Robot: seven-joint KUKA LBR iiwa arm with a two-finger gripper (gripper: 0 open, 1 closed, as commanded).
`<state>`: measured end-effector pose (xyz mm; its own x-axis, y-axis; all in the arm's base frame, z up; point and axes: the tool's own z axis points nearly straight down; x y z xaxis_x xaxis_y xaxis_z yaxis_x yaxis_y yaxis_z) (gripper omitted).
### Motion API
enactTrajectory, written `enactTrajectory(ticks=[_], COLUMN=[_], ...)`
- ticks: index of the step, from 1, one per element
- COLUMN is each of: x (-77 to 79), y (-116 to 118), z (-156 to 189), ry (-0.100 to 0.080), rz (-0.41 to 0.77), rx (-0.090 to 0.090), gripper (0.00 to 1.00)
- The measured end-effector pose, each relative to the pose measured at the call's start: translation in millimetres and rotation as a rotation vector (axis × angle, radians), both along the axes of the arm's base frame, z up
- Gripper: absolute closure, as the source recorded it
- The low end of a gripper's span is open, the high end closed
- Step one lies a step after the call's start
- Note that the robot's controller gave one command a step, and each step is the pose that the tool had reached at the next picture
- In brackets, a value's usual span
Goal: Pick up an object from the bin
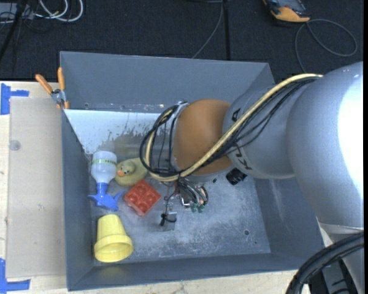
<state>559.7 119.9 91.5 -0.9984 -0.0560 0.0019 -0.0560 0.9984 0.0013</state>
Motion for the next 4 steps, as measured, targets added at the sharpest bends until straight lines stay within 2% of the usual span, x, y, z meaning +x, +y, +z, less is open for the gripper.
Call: enactTrajectory(ticks=[1, 3, 4], x=[21.4, 26.4, 14.3], y=[26, 26, 24], z=[-22, -19, 18], ry=[-0.002, 0.001, 0.008], rz=[0.255, 0.287, 0.334], rx=[-0.001, -0.001, -0.001], gripper=[1.00, 1.00, 1.00])
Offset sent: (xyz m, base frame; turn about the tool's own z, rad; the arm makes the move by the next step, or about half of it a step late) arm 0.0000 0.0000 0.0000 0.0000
